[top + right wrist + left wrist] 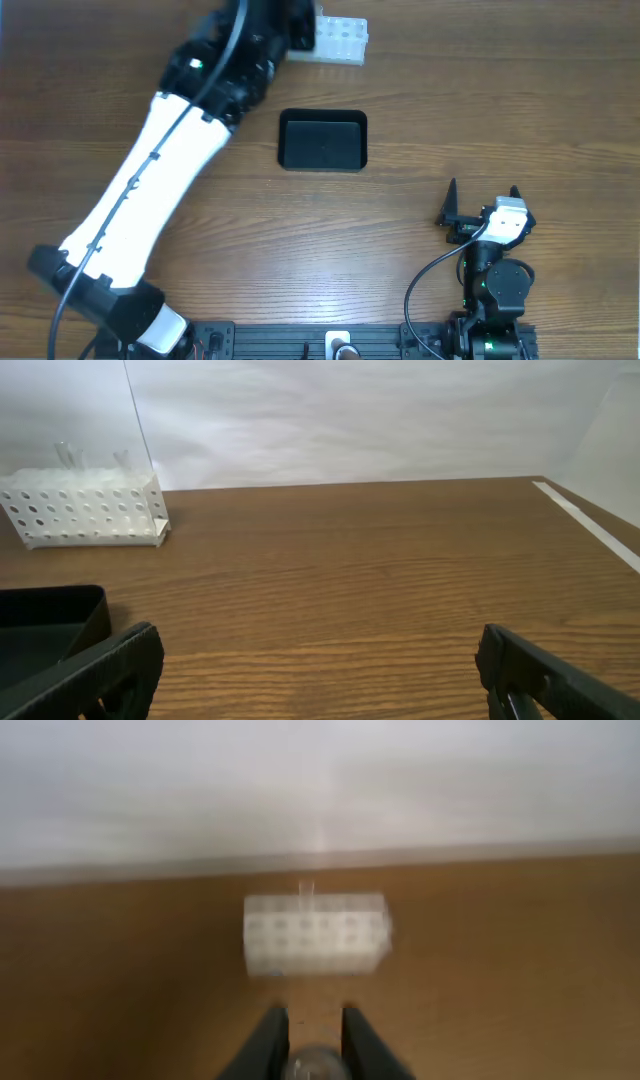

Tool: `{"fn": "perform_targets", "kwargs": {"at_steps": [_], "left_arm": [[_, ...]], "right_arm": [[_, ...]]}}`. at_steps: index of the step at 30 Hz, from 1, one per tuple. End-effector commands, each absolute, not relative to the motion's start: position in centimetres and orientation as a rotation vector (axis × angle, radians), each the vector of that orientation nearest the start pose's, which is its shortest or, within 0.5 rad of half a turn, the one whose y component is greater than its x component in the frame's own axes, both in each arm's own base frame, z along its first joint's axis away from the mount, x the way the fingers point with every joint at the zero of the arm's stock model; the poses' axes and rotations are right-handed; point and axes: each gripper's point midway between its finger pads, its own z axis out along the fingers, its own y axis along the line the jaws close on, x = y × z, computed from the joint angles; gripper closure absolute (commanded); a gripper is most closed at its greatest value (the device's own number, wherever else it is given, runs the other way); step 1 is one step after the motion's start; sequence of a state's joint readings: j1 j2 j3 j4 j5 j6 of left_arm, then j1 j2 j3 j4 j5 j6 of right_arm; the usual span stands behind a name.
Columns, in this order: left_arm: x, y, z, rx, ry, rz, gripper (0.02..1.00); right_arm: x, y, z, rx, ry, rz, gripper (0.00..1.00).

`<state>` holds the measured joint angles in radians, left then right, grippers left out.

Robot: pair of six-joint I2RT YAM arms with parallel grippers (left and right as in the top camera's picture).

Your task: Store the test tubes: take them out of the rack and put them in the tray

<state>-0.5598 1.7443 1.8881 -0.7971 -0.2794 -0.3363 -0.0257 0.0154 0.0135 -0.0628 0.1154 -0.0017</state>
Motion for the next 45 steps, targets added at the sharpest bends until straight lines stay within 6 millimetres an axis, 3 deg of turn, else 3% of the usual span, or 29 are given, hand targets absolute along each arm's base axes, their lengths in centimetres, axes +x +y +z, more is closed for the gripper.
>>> {"fn": "perform_targets", "kwargs": {"at_steps": [1, 4, 7, 14, 19, 30, 45], "left_arm": [[42.8, -22.4, 24.4, -0.079, 2.445, -0.15, 0.978], [42.2, -22.9, 20.0, -0.08, 2.565, -0.072, 0.978], [42.1, -23.3, 17.0, -0.056, 2.626, -0.019, 0.98], [41.8, -23.3, 12.3, -0.031, 2.727, 0.078, 0.976], [41.7, -23.3, 10.1, -0.02, 2.773, 0.106, 0.976], [41.9, -22.6, 7.7, -0.021, 2.805, 0.184, 0.976], [43.1, -21.5, 7.2, -0.085, 2.819, 0.128, 0.978]], "right_arm": [[24.4, -2.9, 16.0, 0.118, 1.629, -0.13, 0.007], [24.4, -2.9, 16.0, 0.118, 1.629, -0.13, 0.009], [24.4, -2.9, 16.0, 0.118, 1.629, -0.13, 0.009], [24.4, -2.9, 16.0, 0.118, 1.629, -0.13, 0.009], [24.4, -2.9, 16.0, 0.118, 1.629, -0.13, 0.009], [24.4, -2.9, 16.0, 0.118, 1.629, -0.13, 0.009], [24.4, -2.9, 16.0, 0.118, 1.629, -0.13, 0.007]]}}
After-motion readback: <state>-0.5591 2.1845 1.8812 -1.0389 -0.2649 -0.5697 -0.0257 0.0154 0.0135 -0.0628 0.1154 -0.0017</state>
